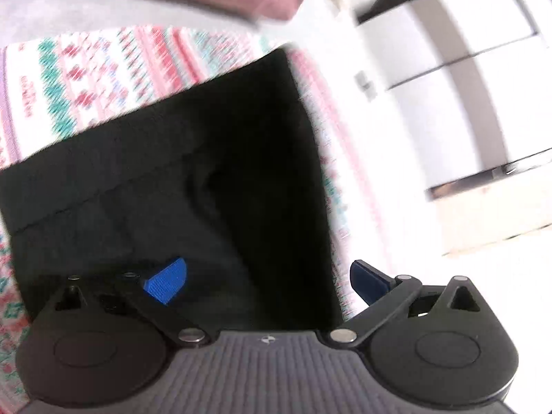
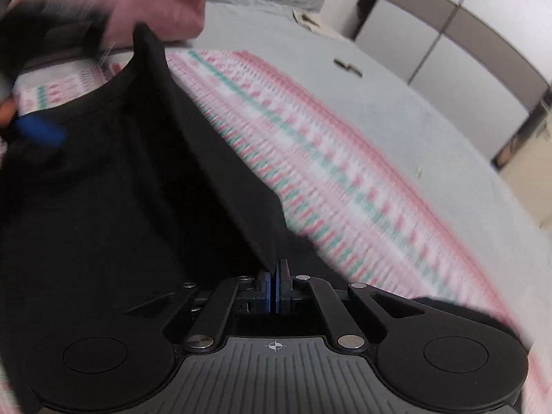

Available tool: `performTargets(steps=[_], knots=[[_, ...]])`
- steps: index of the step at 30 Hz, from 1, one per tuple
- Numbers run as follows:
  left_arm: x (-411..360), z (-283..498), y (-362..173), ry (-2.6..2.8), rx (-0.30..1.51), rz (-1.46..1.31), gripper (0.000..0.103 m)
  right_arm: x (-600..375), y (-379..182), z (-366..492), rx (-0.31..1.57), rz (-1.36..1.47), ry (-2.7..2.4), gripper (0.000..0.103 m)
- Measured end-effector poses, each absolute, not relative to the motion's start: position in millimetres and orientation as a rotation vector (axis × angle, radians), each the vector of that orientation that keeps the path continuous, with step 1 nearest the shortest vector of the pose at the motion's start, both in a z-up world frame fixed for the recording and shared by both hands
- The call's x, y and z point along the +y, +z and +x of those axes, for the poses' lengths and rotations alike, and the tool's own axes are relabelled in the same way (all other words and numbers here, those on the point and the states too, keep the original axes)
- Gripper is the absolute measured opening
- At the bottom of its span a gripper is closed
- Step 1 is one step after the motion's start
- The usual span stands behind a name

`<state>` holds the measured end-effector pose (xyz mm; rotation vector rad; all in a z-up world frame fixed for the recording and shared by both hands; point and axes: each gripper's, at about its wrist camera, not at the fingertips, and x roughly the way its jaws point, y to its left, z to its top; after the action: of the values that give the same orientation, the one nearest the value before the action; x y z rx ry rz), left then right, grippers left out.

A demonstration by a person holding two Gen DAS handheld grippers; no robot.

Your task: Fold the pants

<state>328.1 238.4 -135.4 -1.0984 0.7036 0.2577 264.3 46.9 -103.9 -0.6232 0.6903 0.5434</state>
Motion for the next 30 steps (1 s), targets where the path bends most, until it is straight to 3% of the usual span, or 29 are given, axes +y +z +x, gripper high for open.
performTargets(steps=[7, 8, 9, 10, 12, 14, 16, 22, 30], knots=[[235, 336, -142, 0.407, 0.824, -0.951, 0.103, 49, -138, 205, 0.719, -0.620, 0.490, 0.003], [237, 335, -145, 0.428, 0.839, -0.961, 0.094, 45, -138, 202, 0.739, -0.615, 0.499, 0.008], [239, 335, -148, 0.440, 0.854, -0.960, 0.078, 40, -138, 202, 0.760, -0.598, 0.509, 0.011], [239, 335, -149, 0.453, 0.864, -0.952, 0.070, 34, -136, 203, 0.776, -0.583, 0.515, 0.017], [239, 333, -148, 0.472, 0.865, -0.948, 0.042, 19, -129, 209, 0.800, -0.526, 0.509, 0.030], [239, 330, -146, 0.480, 0.867, -0.956, 0.041, -3, -117, 223, 0.808, -0.441, 0.469, 0.066], [240, 322, -146, 0.488, 0.869, -0.955, 0.040, -34, -102, 244, 0.784, -0.342, 0.372, 0.078], [235, 319, -142, 0.515, 0.873, -0.932, 0.037, -144, -78, 344, 0.851, 0.109, 0.065, 0.079], [238, 325, -146, 0.520, 0.880, -0.938, 0.032, -154, -100, 438, 0.951, 0.111, -0.190, 0.083]])
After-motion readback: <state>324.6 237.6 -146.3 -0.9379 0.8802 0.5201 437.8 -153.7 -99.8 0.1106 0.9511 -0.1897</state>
